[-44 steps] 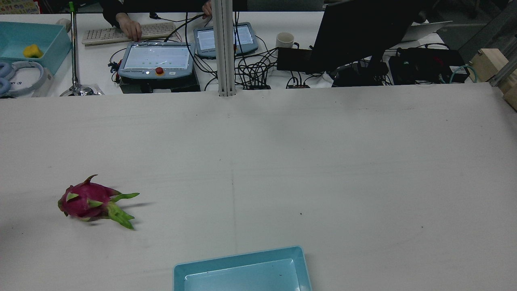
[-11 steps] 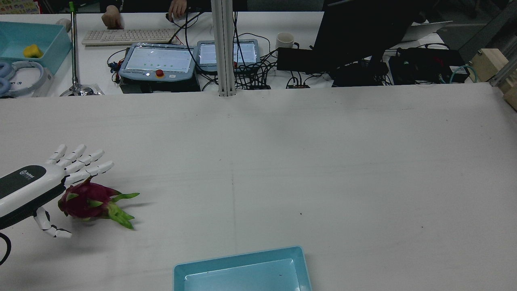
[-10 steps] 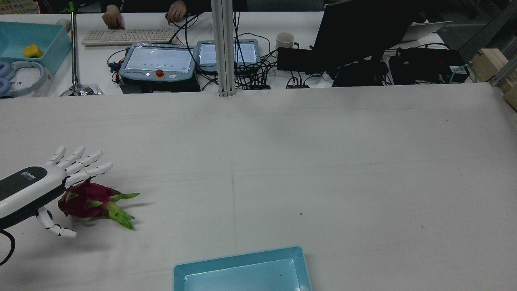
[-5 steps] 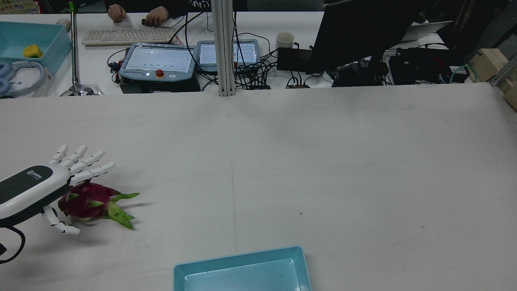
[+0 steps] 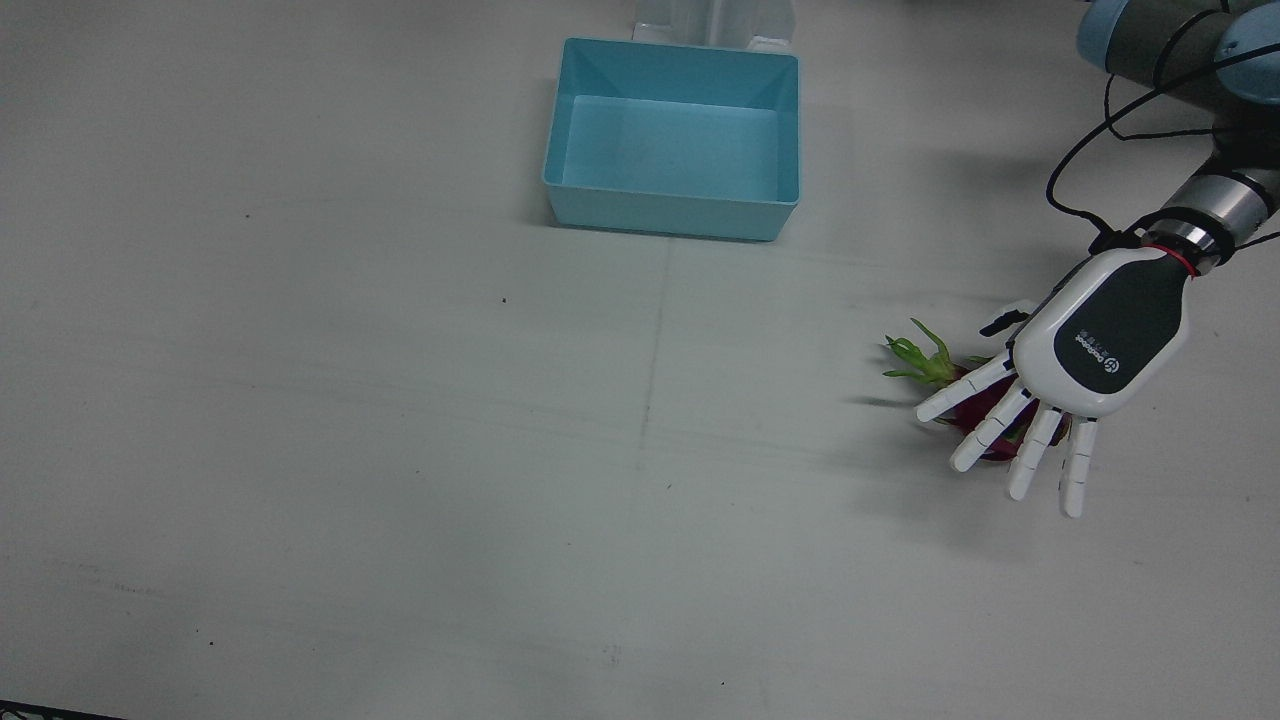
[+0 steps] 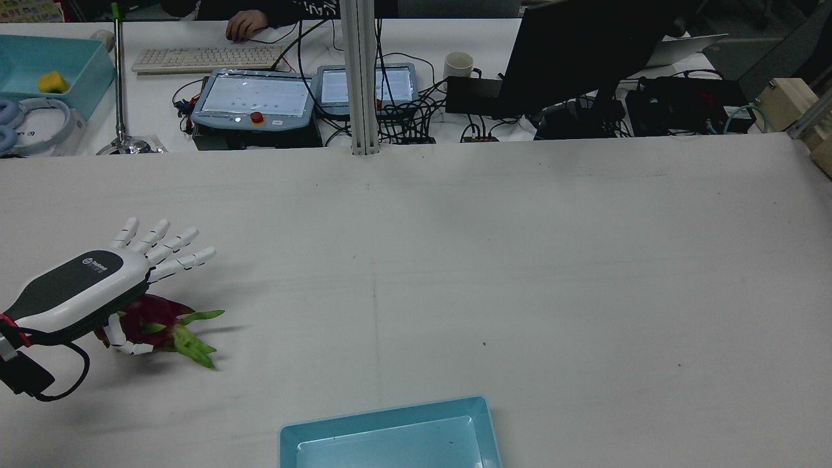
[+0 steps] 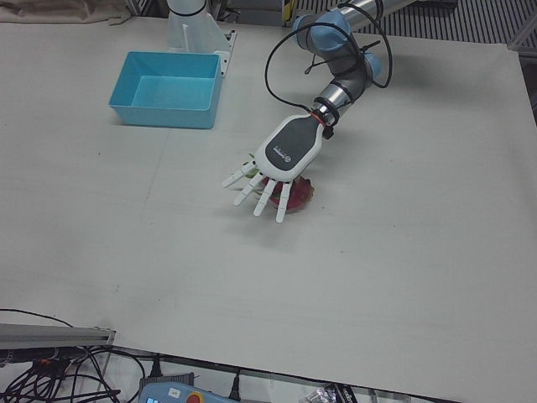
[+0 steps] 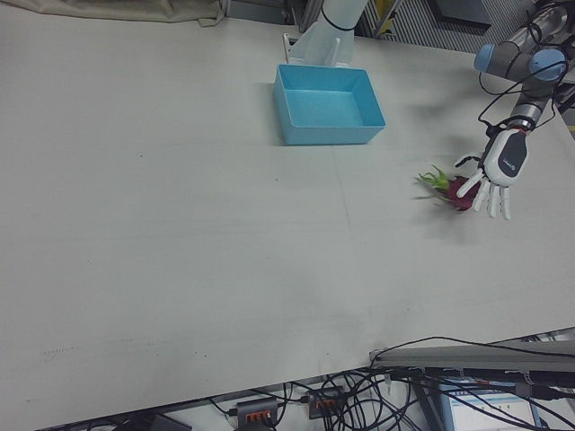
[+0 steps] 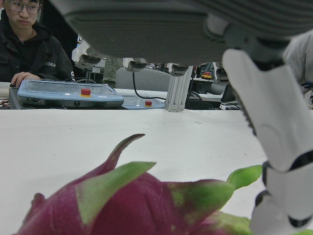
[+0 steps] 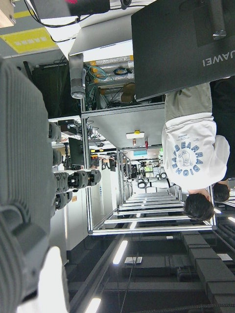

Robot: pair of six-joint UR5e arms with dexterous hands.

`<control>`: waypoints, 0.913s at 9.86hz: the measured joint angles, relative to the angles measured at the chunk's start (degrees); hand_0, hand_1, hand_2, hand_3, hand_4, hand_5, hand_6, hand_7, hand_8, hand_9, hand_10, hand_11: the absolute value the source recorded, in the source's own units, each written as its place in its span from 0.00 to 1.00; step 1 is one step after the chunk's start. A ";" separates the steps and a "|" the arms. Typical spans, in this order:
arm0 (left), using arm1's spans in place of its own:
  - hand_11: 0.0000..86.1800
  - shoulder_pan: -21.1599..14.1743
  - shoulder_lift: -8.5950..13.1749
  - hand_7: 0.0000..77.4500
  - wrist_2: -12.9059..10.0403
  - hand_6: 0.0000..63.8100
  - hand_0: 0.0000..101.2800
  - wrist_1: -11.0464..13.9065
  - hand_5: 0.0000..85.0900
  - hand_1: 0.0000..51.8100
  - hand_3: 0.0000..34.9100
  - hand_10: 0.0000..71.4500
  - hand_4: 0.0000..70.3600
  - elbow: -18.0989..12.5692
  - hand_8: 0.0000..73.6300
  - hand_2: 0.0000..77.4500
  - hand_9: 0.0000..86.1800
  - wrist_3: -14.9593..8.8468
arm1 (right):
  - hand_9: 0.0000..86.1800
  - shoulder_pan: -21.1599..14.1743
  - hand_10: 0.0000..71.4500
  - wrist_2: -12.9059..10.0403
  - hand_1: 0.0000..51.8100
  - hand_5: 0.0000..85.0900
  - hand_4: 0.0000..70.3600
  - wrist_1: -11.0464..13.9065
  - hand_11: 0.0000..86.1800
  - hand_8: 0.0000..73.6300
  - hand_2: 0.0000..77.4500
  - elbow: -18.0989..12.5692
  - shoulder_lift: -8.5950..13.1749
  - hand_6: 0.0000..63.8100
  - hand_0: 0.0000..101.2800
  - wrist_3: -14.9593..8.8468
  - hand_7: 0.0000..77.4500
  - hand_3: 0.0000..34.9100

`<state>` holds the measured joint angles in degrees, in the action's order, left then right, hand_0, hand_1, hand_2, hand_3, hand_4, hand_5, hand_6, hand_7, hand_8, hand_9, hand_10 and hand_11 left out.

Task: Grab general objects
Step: 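Close the left hand fingers around the dragon fruit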

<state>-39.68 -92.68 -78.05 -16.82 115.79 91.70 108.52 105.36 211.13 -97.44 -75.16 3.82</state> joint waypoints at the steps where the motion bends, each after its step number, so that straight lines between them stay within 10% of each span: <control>1: 0.01 0.38 -0.96 0.05 0.03 0.01 0.71 -0.55 0.03 0.00 0.86 0.02 0.00 -0.49 0.01 0.42 0.01 0.42 | 0.01 0.00 0.00 0.00 0.11 0.01 0.00 0.00 0.01 0.00 0.02 0.00 0.00 0.00 0.00 0.00 0.00 0.00; 9: 0.01 1.84 -2.06 0.05 0.81 0.01 0.73 -1.83 0.03 0.00 0.88 0.02 0.00 -3.58 0.01 0.46 0.01 5.46 | 0.01 0.00 0.00 0.00 0.11 0.01 0.00 0.00 0.01 0.00 0.02 0.00 0.00 0.00 0.00 0.00 0.00 0.00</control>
<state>-37.84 -94.74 -77.24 -18.66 112.21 97.17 108.52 105.36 211.13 -97.44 -75.16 3.82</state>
